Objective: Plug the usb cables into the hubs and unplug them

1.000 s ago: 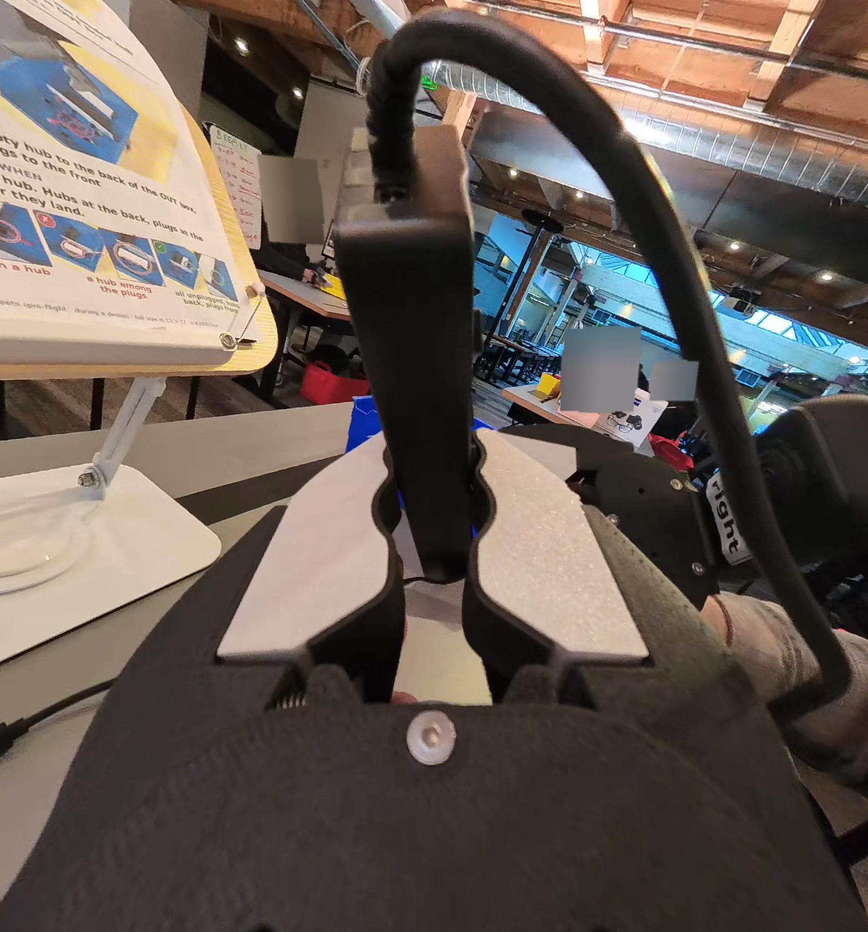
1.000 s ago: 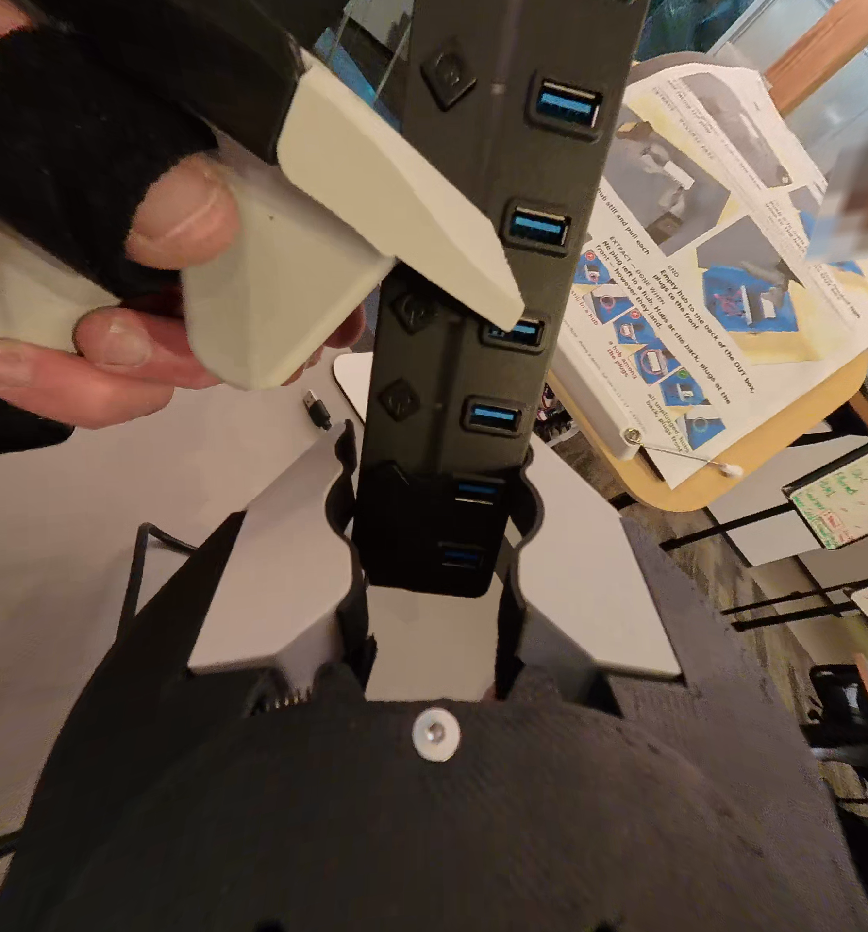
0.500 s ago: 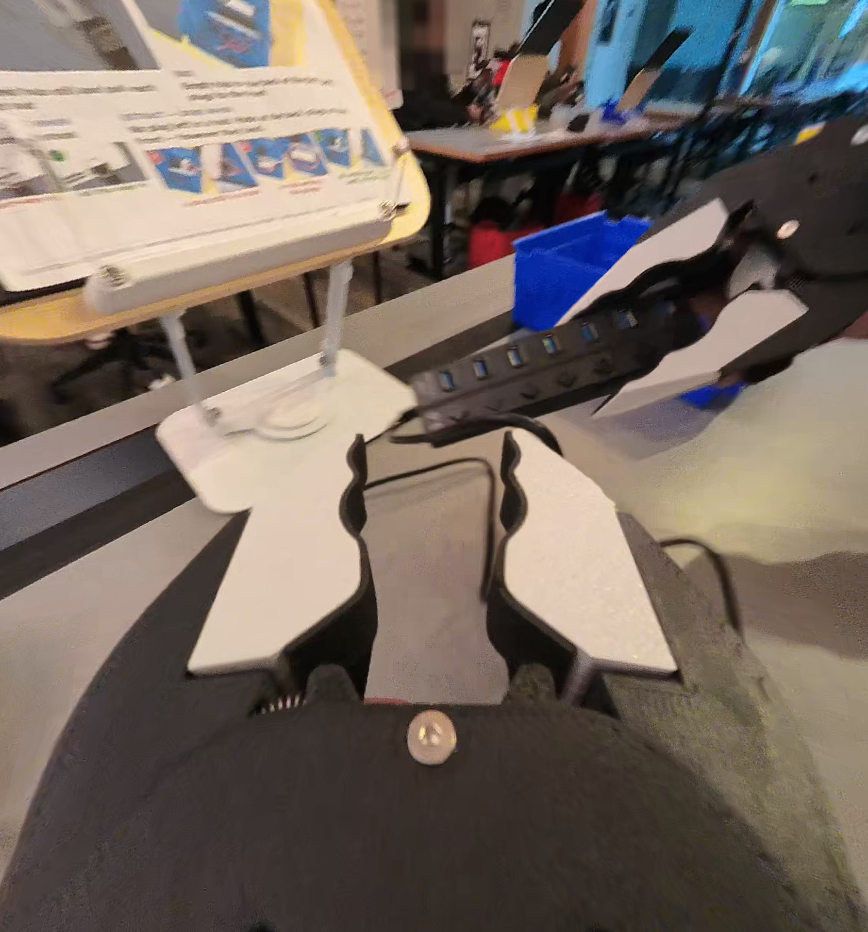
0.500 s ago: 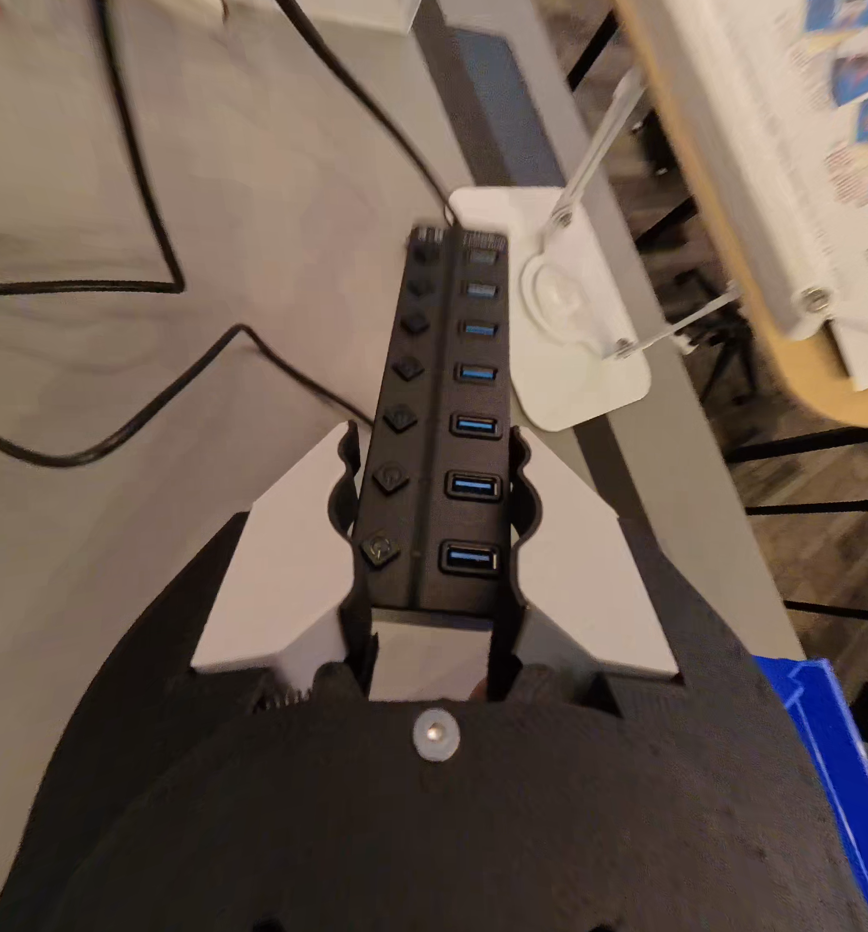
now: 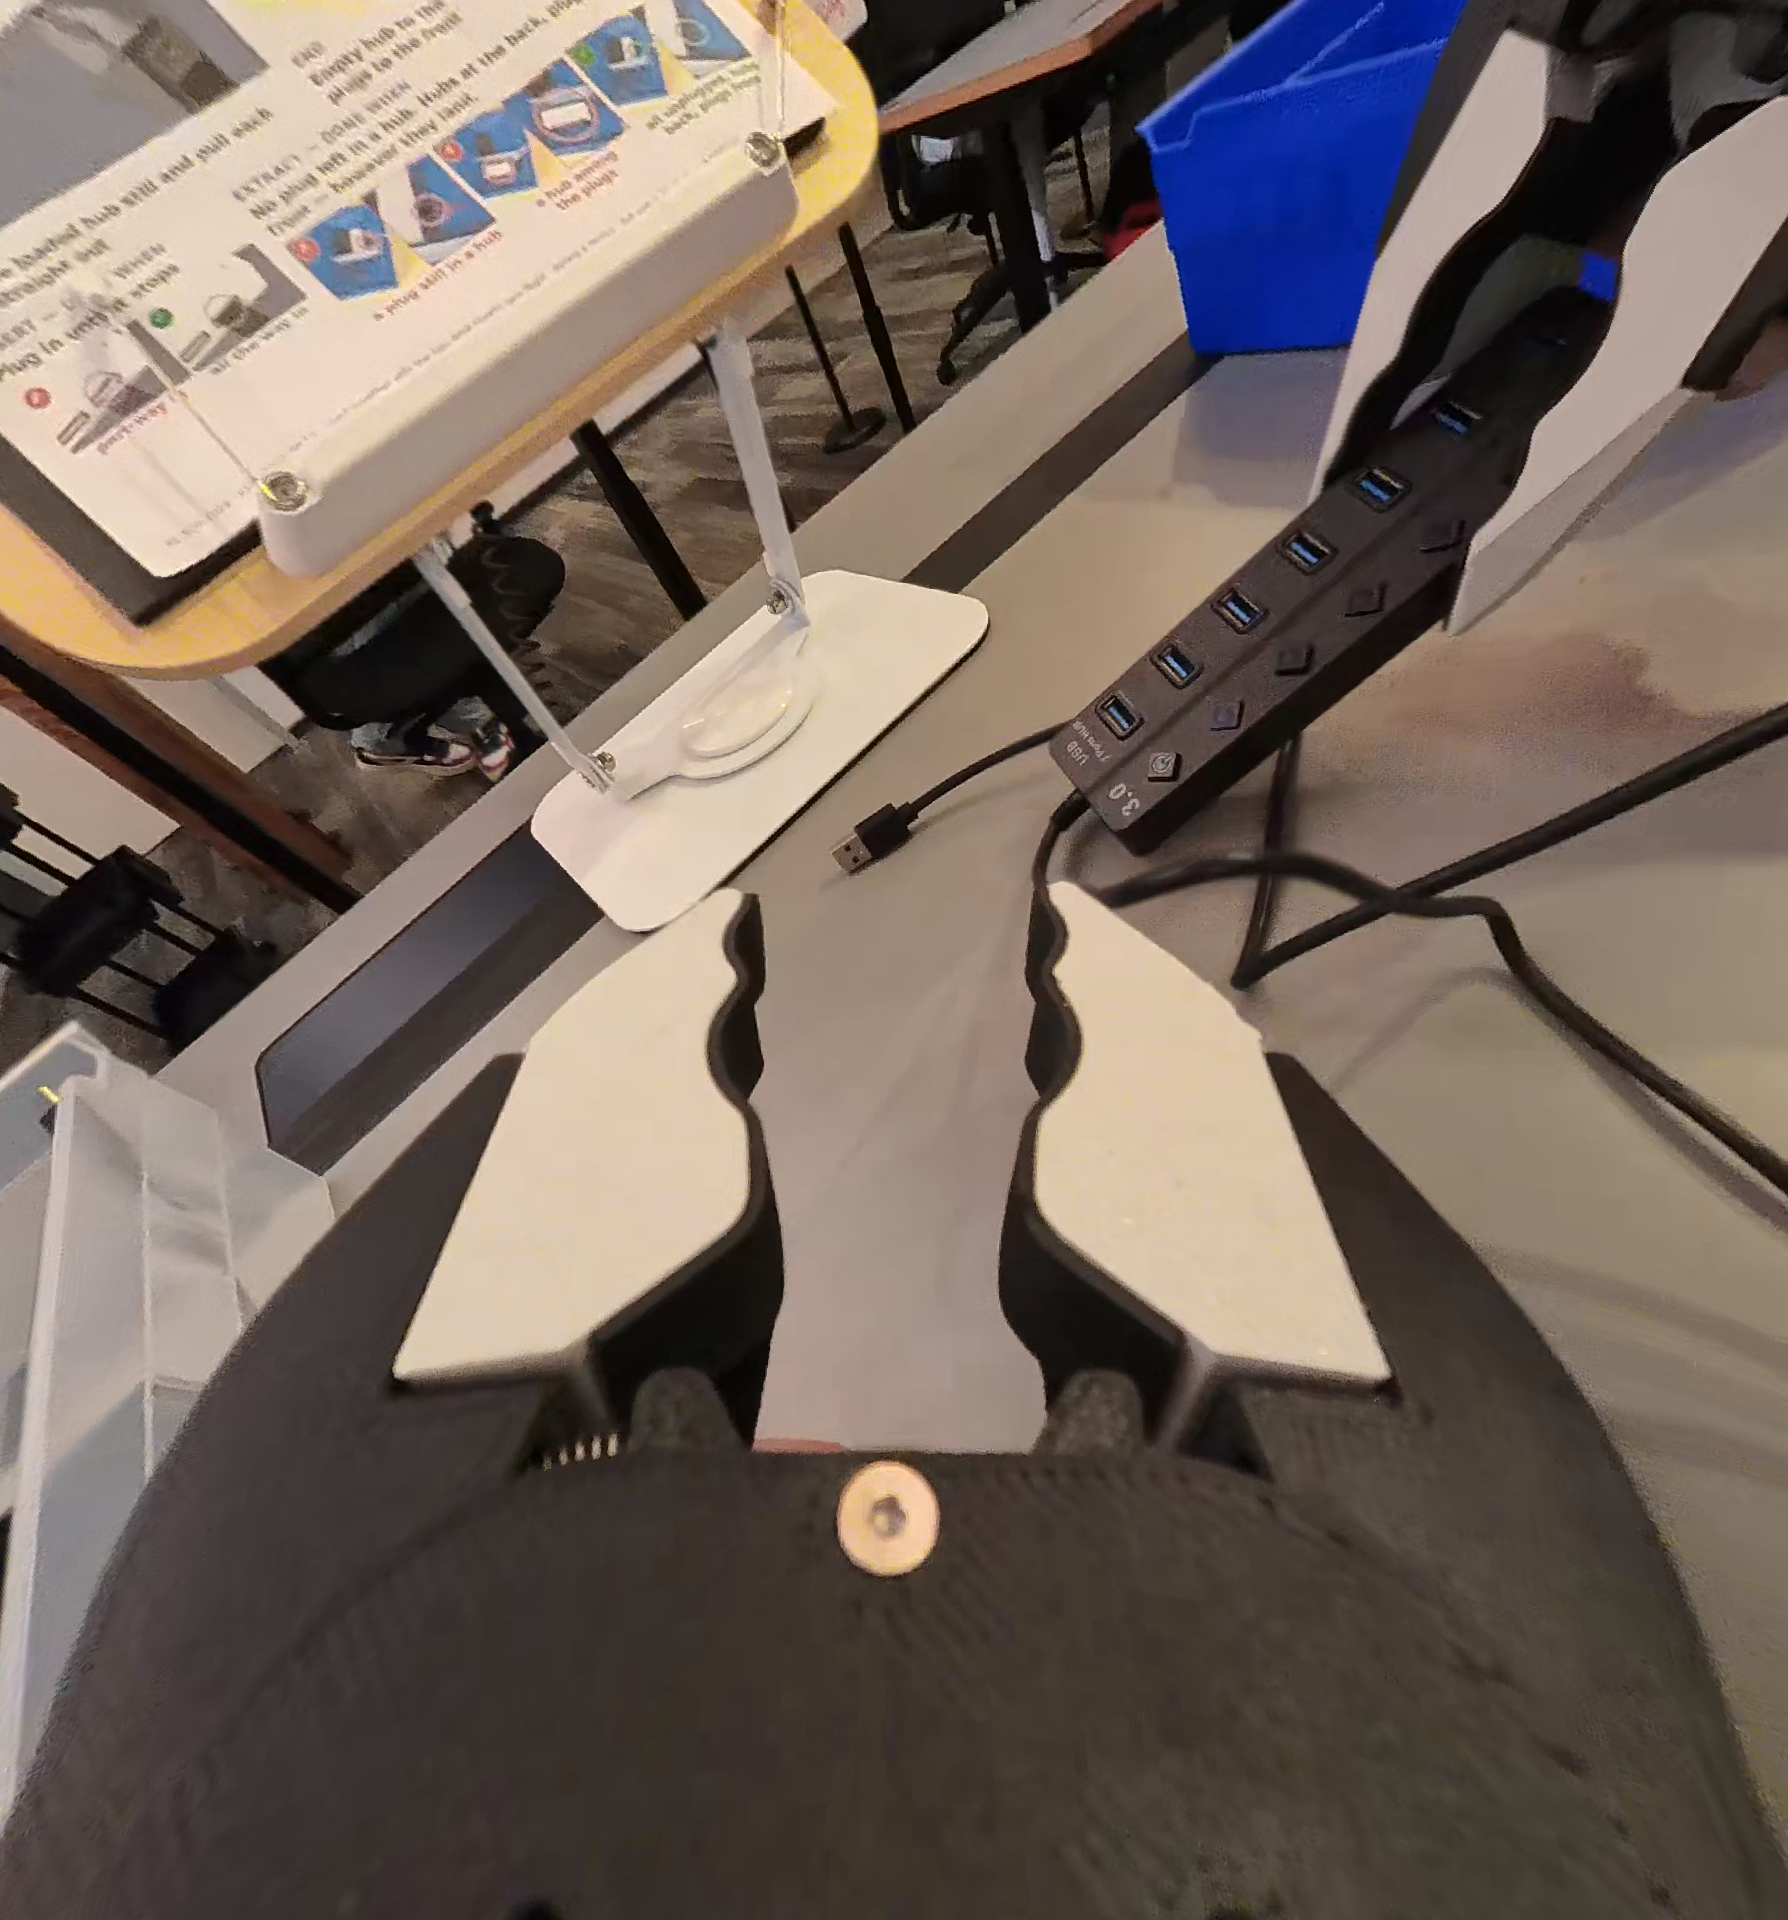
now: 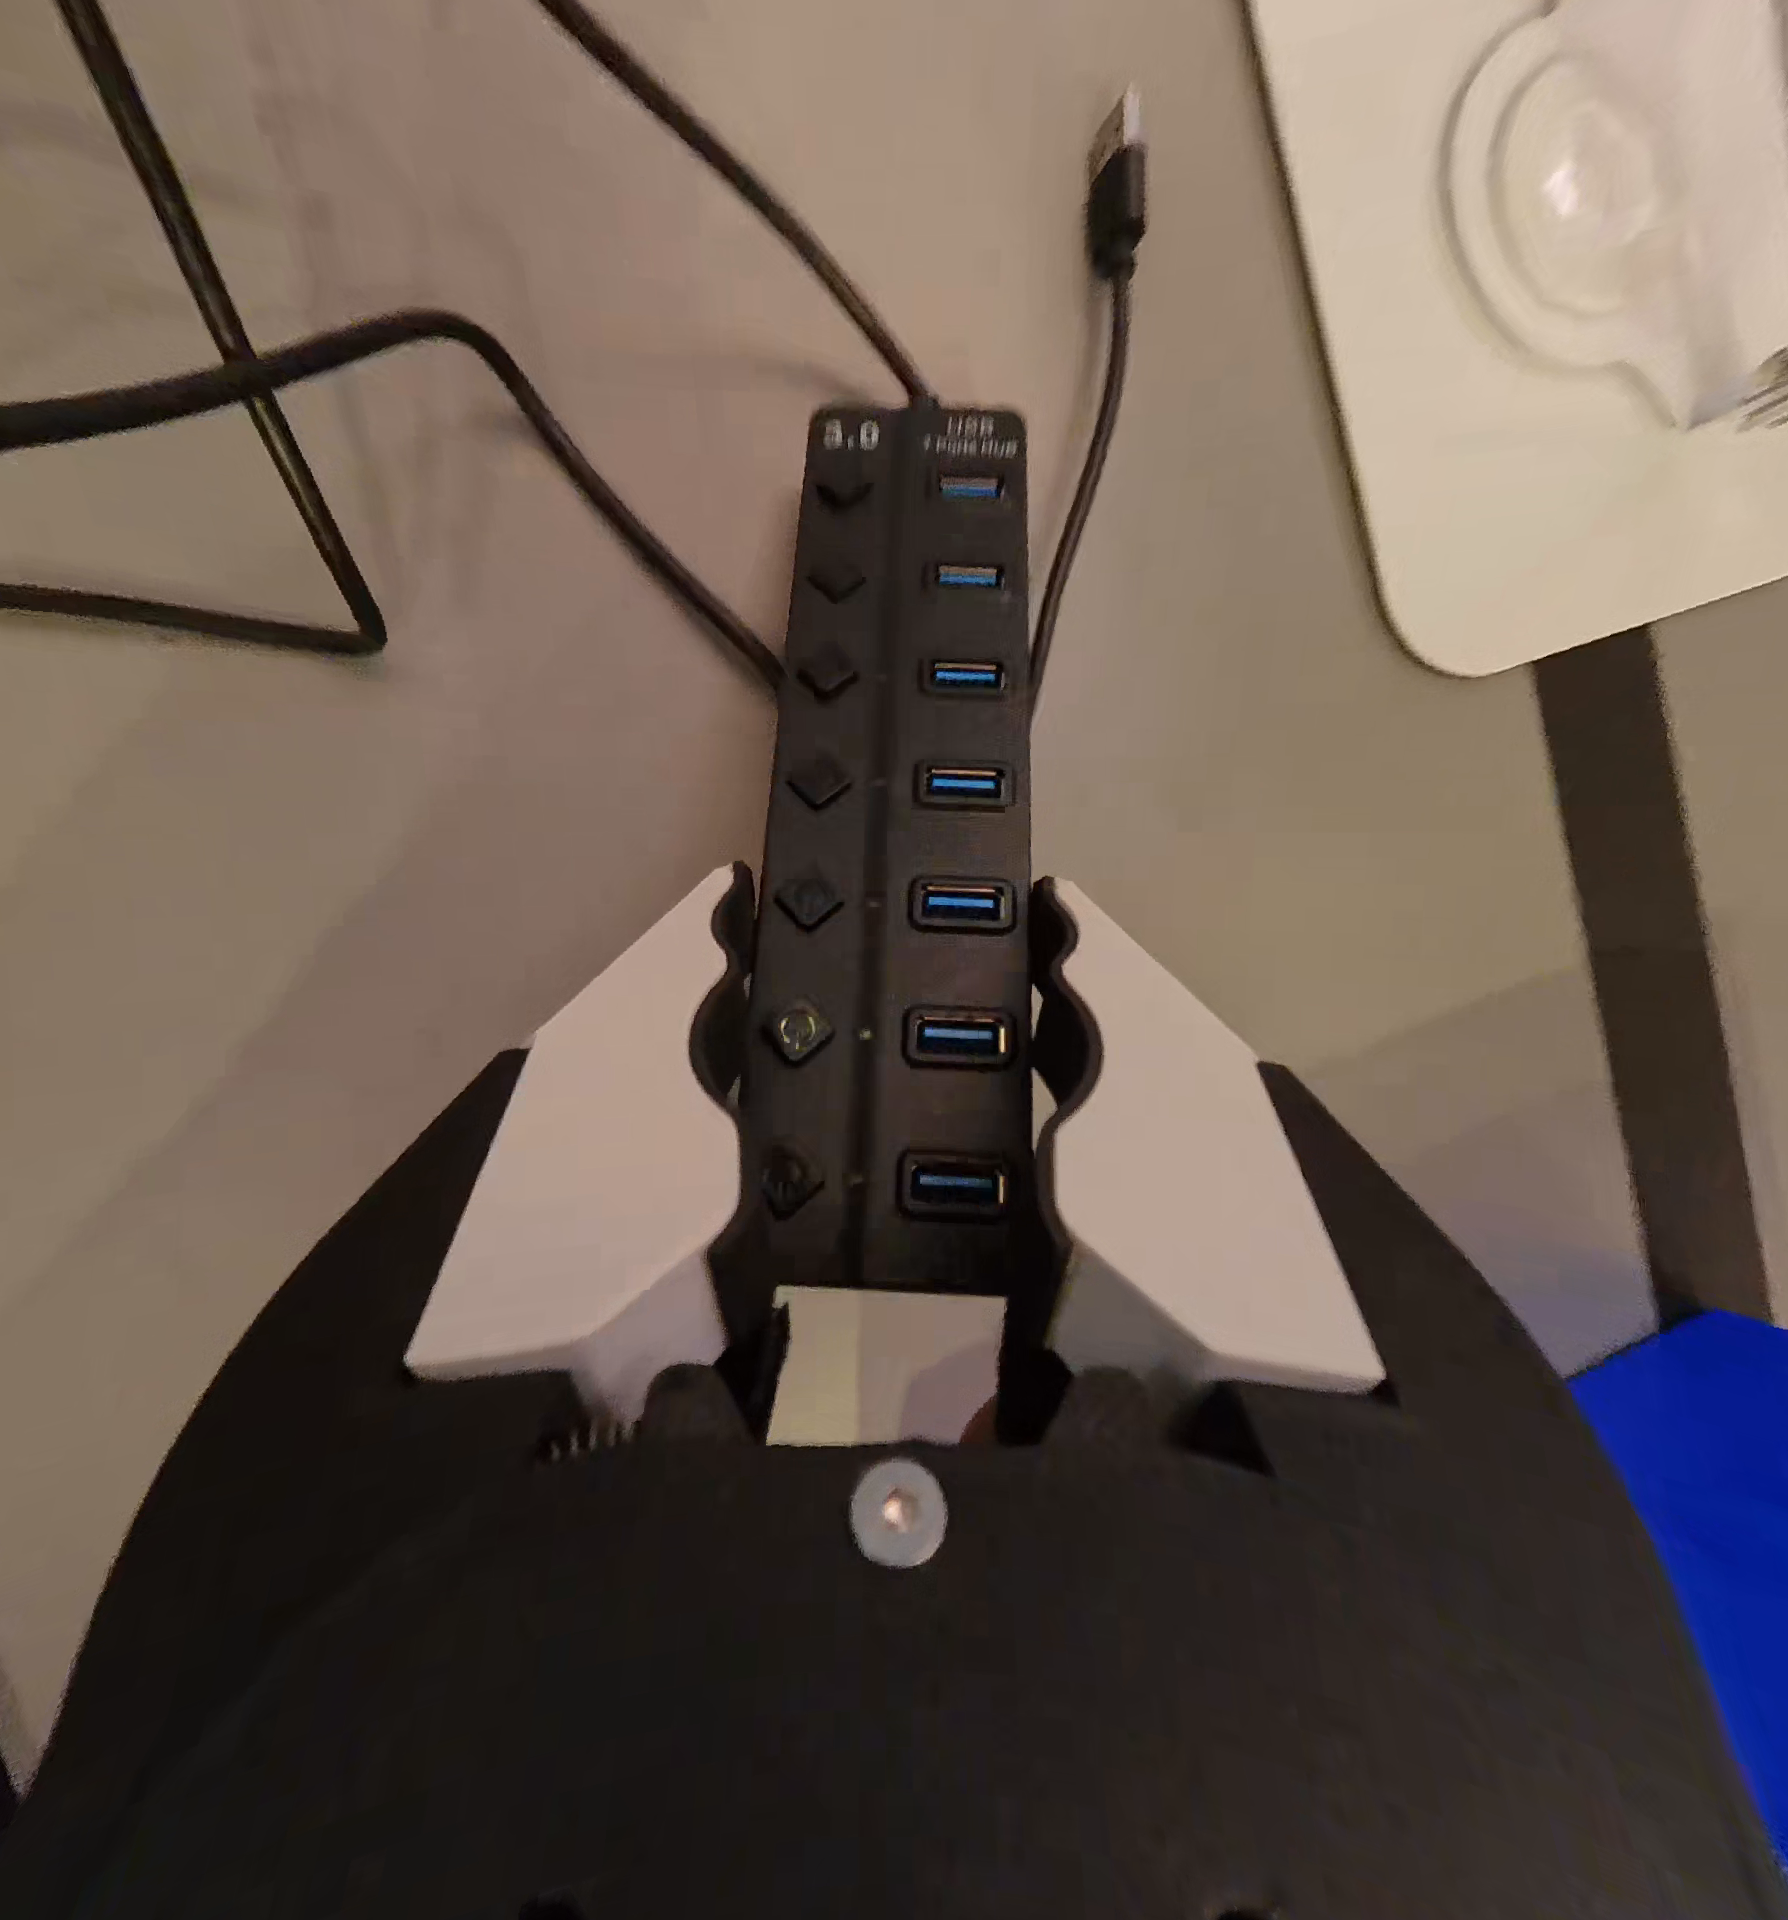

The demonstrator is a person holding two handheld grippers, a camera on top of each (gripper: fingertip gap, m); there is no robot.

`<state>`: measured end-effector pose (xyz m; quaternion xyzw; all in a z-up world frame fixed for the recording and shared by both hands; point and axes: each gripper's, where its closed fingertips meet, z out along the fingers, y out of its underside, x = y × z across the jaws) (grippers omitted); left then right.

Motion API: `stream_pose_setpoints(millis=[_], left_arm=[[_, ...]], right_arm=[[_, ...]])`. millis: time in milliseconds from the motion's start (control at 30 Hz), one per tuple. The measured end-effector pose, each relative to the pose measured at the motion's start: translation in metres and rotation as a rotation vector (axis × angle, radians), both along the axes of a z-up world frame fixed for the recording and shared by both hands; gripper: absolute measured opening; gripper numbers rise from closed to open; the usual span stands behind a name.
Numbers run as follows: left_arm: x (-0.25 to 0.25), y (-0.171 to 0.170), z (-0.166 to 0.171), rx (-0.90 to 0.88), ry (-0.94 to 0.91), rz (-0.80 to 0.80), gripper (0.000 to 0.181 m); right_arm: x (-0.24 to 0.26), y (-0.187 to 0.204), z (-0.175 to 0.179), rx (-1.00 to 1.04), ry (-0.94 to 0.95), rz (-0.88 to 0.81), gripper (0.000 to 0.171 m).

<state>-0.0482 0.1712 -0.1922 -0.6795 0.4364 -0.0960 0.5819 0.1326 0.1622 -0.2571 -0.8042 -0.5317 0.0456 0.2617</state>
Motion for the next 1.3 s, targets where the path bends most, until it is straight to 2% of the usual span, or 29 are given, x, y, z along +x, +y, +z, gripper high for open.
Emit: stream_pose_setpoints(millis=[200,367,533,667,800,967,1133,1300], left_arm=[[0.009,-0.003,-0.018,-0.031,0.024,-0.034,0.049],[0.014,-0.007,-0.021,0.018,0.067,-0.050,0.049],[0.018,-0.010,-0.020,0.052,0.067,-0.054,0.050],[0.018,-0.011,-0.013,0.114,0.076,-0.052,0.050],[0.014,-0.010,0.005,0.147,0.043,-0.040,0.049],[-0.015,-0.007,0.054,0.233,0.050,0.007,0.048],[-0.081,-0.002,0.107,0.306,0.066,0.085,0.047],[-0.158,0.001,0.136,0.334,0.079,0.196,0.040]], right_arm=[[0.005,-0.011,-0.030,-0.073,-0.058,-0.005,0.051],[0.001,-0.012,-0.035,-0.104,-0.045,0.009,0.051],[0.002,-0.021,-0.030,-0.168,-0.067,0.035,0.077],[0.006,-0.017,0.002,-0.120,-0.062,0.050,0.078],[-0.001,-0.001,0.061,0.012,-0.014,0.050,0.076],[-0.034,0.014,0.126,0.182,0.129,0.058,0.069],[-0.059,0.016,0.142,0.274,0.199,0.070,0.062],[-0.068,0.020,0.154,0.319,0.329,0.057,0.057]])
